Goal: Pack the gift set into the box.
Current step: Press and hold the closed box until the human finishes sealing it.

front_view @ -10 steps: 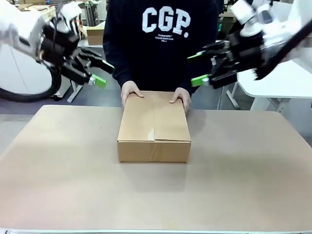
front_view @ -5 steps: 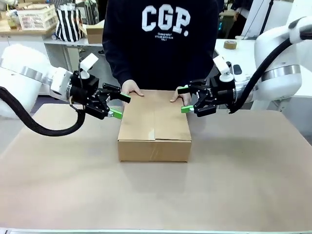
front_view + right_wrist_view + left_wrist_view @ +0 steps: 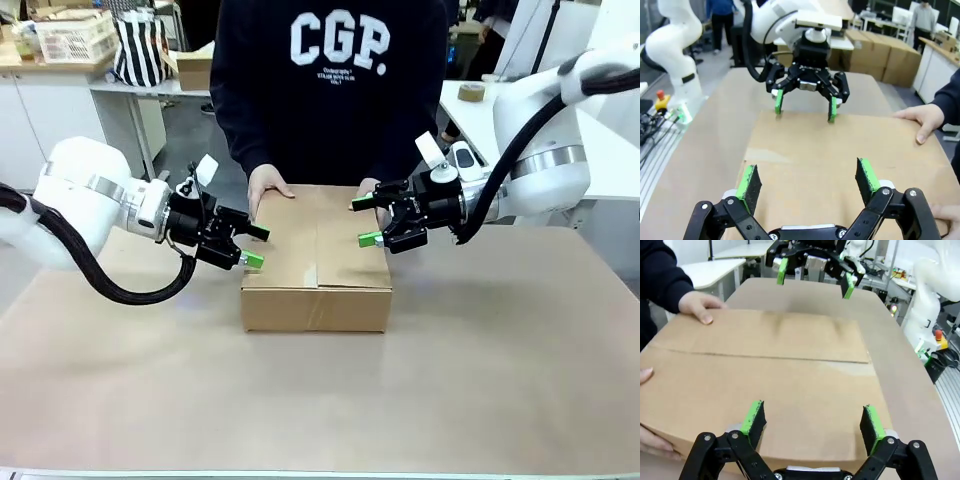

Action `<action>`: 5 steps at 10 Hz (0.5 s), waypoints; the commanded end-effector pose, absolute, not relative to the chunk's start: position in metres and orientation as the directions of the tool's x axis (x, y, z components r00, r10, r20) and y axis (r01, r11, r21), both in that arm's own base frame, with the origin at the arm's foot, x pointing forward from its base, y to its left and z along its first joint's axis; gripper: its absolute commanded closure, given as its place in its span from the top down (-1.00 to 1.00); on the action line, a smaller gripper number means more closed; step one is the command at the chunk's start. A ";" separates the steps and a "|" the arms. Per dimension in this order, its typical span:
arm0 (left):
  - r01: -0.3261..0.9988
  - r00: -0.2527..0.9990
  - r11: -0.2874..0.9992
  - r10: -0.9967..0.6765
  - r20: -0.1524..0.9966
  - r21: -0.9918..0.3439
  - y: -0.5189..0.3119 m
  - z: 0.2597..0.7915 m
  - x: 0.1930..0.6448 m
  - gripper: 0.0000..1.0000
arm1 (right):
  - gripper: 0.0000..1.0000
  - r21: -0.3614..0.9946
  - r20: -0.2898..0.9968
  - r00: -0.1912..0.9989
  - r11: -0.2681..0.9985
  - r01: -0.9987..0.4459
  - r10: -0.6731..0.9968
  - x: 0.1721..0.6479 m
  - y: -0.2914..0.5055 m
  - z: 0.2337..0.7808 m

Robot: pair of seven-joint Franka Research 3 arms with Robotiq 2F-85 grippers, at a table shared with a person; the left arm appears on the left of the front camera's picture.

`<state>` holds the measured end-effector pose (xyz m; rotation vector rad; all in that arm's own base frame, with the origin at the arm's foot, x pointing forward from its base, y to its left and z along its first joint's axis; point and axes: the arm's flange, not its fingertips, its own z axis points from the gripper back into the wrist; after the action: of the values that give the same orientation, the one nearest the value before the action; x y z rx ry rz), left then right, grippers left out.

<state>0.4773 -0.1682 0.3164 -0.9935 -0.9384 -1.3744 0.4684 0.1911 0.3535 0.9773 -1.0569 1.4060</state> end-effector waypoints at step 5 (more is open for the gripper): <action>0.994 -0.102 -0.056 -0.302 0.948 0.090 -0.191 0.331 0.487 1.00 | 1.00 -0.013 0.960 -0.021 -0.030 -0.999 0.279 0.500 0.214 0.323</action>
<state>0.4855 -0.1855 0.3326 -0.9735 -0.9757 -1.4300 0.4895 0.2042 0.3221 1.0087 -1.0116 1.3812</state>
